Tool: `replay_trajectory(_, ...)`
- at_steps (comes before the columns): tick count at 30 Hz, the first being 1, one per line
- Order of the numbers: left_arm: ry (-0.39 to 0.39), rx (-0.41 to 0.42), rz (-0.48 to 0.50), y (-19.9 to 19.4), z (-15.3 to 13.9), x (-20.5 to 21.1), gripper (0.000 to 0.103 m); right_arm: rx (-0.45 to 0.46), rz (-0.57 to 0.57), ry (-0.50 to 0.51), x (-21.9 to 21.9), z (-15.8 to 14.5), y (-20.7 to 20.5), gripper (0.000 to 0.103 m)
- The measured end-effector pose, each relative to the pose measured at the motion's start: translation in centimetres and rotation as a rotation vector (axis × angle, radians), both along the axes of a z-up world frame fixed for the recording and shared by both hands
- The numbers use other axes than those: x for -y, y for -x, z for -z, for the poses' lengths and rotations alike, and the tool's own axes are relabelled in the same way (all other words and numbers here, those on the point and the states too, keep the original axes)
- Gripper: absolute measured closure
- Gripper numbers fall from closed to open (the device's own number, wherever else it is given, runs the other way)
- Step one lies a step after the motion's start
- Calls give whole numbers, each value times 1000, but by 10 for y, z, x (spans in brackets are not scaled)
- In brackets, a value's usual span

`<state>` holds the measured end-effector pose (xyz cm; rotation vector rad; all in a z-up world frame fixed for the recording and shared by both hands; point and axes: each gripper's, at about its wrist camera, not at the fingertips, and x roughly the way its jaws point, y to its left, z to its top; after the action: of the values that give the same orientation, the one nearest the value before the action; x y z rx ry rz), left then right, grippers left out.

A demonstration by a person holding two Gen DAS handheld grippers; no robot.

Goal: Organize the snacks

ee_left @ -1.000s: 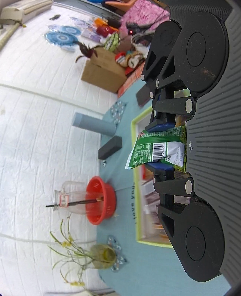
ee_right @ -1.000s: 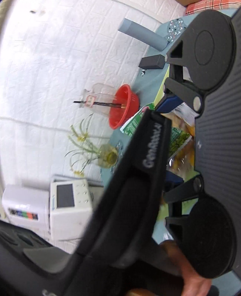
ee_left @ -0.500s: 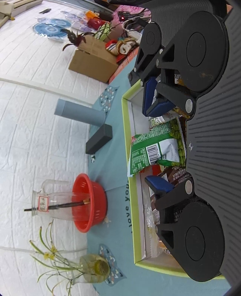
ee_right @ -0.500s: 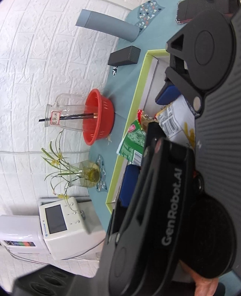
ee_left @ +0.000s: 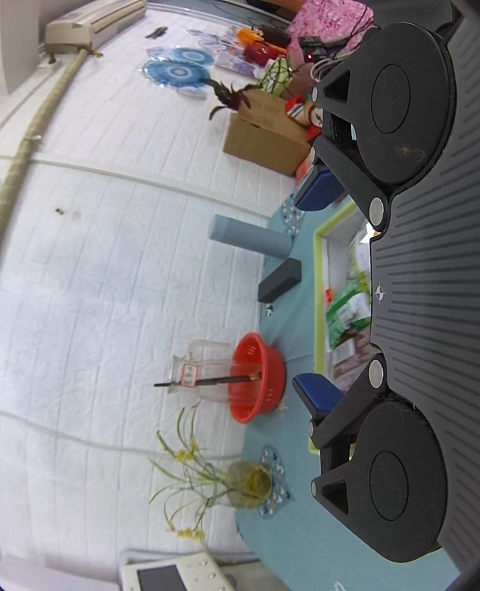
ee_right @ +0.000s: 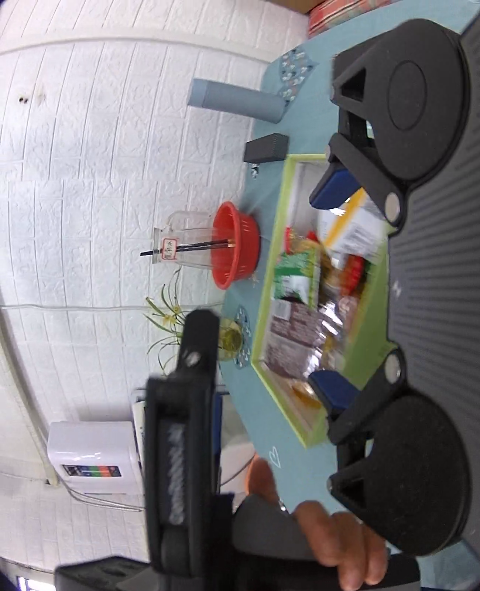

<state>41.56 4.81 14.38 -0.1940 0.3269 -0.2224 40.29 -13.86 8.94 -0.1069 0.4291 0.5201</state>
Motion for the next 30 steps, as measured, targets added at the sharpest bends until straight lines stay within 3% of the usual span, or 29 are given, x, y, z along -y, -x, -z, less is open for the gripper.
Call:
replay_trajectory(2,-7,12,-6,34,3,1,15,-5,14,1,6,5,31,8)
replay_trajectory(3,-24,9,-15,54,7,4,15,-9,29,5,9,8,46,2)
replay_trajectory(6,-71,-22,-52,107,23,13,15,-21,95,1,22,23,98,2)
replay_trajectory(9,-55,-65,-82,158,45,19,15,-14,194,-31,37,39,153,2)
replay_trajectory(14,-88,-112,-33,223,70,40,17,5,310,-58,52,47,222,2)
replay_trajectory(22,-129,-65,-19,321,93,62,15,83,412,11,45,58,323,2)
replay_trajectory(30,-184,5,-85,399,100,67,14,58,486,-23,51,69,395,2)
